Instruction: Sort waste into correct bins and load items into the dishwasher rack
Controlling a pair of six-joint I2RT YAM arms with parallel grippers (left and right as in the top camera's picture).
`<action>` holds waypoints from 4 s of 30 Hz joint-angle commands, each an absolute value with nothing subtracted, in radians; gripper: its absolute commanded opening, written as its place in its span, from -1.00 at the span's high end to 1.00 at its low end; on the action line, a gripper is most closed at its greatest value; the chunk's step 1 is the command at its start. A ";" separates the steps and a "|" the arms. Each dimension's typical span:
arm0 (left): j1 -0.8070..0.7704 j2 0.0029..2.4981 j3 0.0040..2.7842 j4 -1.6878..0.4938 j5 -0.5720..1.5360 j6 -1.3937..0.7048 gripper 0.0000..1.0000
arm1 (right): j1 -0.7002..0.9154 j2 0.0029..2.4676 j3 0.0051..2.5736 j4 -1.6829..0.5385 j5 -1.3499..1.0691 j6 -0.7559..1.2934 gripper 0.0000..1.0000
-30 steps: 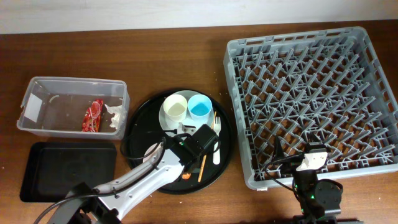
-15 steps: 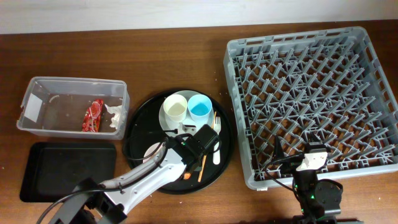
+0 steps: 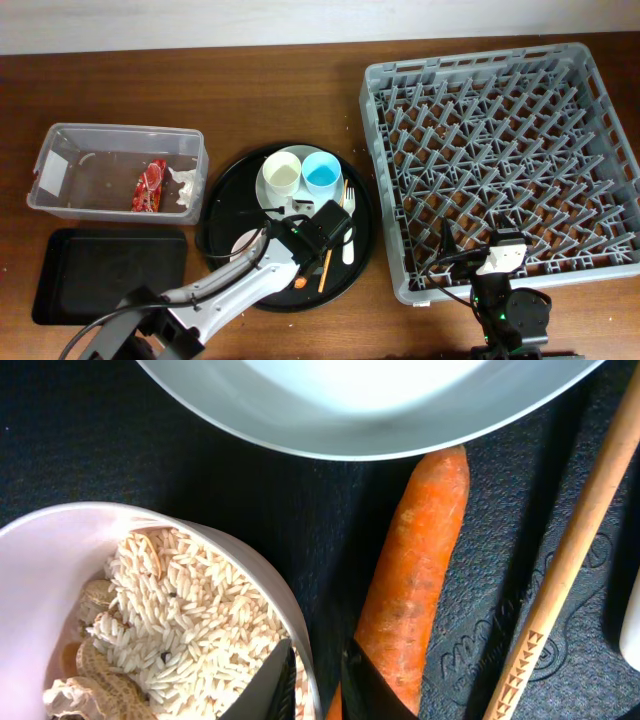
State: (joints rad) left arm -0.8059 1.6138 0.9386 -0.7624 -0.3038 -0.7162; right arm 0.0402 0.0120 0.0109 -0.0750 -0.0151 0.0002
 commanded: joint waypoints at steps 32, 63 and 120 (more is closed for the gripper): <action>-0.069 0.996 1.080 -1.061 -0.057 -0.424 1.00 | 0.046 0.006 0.006 -0.079 -0.010 0.005 -0.97; 1.051 1.223 0.767 -0.929 1.323 0.425 1.00 | 0.046 0.006 0.006 -0.079 -0.010 0.005 -0.97; 0.317 1.185 0.670 -0.654 0.116 -0.265 0.12 | 0.046 0.006 0.006 -0.079 -0.010 0.005 -0.97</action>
